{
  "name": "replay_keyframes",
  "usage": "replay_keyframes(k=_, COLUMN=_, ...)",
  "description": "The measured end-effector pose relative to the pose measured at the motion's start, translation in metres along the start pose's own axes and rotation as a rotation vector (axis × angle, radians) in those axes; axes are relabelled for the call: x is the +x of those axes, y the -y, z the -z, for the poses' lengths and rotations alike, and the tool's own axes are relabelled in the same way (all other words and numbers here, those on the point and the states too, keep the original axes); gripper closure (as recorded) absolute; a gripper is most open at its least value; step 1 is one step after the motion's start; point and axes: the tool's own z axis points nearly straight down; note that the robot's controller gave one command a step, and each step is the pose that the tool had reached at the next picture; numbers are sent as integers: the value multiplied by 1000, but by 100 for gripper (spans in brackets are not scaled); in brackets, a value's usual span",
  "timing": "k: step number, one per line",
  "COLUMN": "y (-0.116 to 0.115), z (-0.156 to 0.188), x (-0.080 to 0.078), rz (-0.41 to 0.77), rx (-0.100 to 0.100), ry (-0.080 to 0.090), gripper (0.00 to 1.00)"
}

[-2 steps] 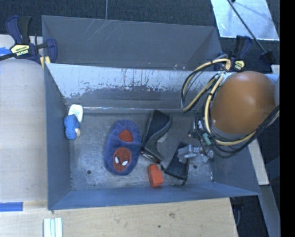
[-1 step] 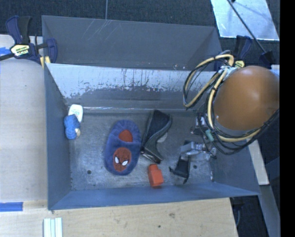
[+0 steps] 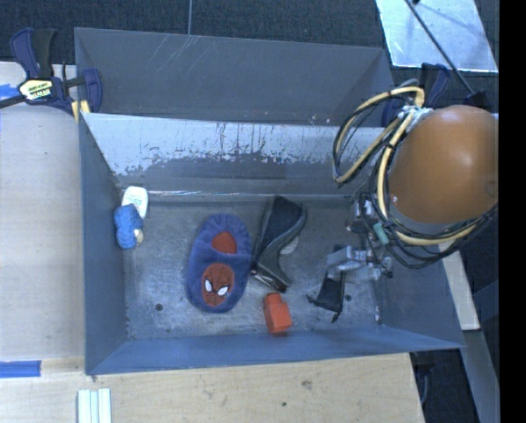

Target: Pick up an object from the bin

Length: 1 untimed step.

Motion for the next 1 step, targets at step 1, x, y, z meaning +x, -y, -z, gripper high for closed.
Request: replay_keyframes(k=1, y=1, z=5, x=-1, rz=-3, rx=-1, ry=1, gripper=100)
